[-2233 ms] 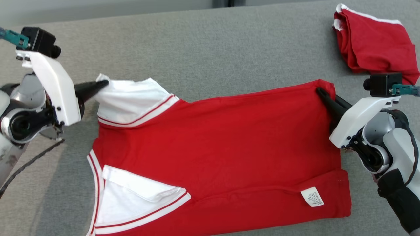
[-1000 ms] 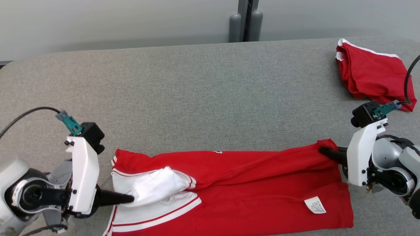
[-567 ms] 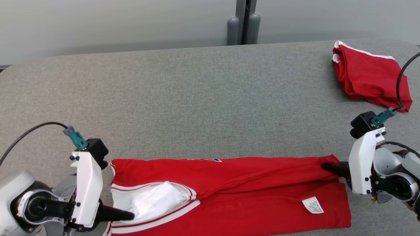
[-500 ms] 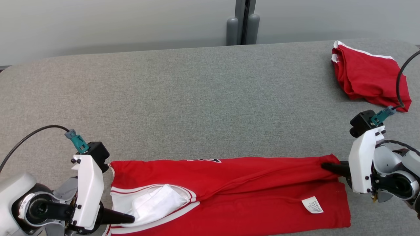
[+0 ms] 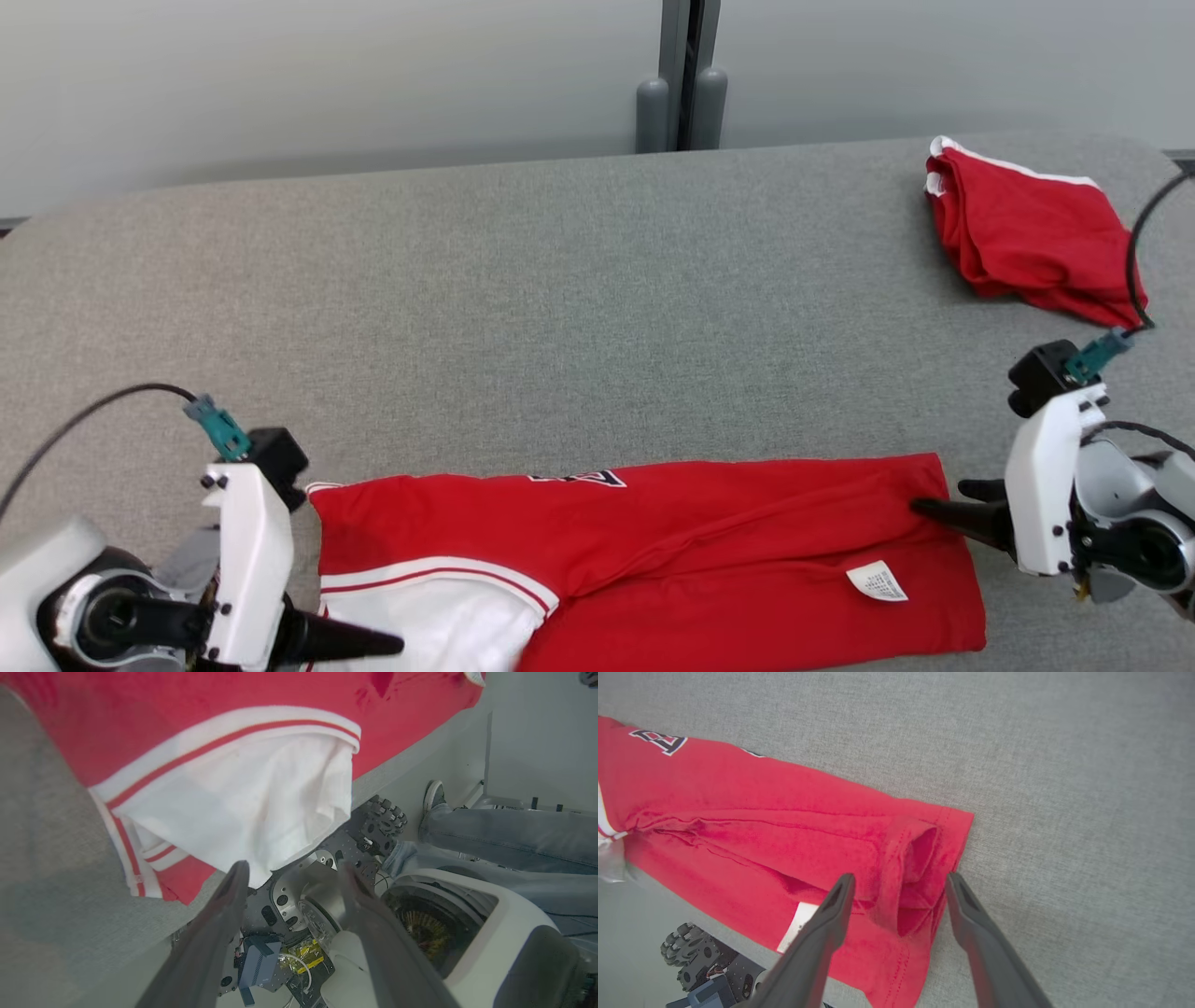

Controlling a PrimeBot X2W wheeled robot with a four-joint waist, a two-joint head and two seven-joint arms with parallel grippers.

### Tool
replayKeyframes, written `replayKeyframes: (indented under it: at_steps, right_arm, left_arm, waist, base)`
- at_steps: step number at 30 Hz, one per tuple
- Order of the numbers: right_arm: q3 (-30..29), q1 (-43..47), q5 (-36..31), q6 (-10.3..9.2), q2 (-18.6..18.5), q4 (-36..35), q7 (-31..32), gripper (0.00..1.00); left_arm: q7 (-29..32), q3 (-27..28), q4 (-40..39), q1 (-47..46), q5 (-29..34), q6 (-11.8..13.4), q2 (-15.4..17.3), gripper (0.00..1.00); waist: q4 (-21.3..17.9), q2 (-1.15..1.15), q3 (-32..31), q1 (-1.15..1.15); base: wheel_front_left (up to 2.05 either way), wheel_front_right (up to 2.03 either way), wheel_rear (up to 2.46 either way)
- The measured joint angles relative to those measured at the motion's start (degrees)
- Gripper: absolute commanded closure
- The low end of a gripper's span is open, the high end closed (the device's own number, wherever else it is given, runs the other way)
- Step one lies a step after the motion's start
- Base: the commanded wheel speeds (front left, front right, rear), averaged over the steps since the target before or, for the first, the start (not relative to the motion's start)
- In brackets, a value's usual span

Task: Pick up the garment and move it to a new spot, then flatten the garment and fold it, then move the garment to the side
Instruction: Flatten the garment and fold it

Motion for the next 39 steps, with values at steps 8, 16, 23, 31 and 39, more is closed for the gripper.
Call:
replayKeyframes:
  at_steps: [8,16,23,31,39]
  right_arm:
    - [-4.07,3.94,0.9,0.01,-2.7,-0.63,-13.52,0.0]
    - [-10.93,11.67,1.12,-0.02,-0.92,4.57,-33.27,0.0]
    - [-14.94,17.29,1.55,-0.01,6.87,8.51,-40.72,0.0]
    - [-16.82,21.7,0.83,-0.01,13.48,13.45,-41.22,0.0]
    - [-17.17,23.5,2.2,0.02,14.08,16.9,-38.13,0.0]
  left_arm:
    - [-11.09,5.69,-1.03,-0.12,1.79,-2.55,1.67,0.0]
    - [-29.26,10.12,-2.34,4.2,8.11,-3.11,2.22,0.0]
    - [-48.66,13.1,-2.68,11.22,14.28,1.64,-0.1,0.0]
    - [-61.48,13.78,-3.43,18.14,17.44,6.67,-4.13,0.0]
    - [-64.35,12.76,-3.02,21.06,18.13,7.36,-7.8,0.0]
  waist:
    - [0.03,0.0,-3.31,0.0]
    - [0.25,0.0,-4.6,0.0]
    - [0.28,0.0,-4.06,0.0]
    - [1.93,0.0,-3.83,0.0]
    - [4.03,0.0,-3.8,0.0]
  base:
    - [0.0,0.0,0.0]
    - [0.0,0.0,0.0]
    - [0.0,0.0,0.0]
    - [0.0,0.0,0.0]
    - [0.0,0.0,0.0]
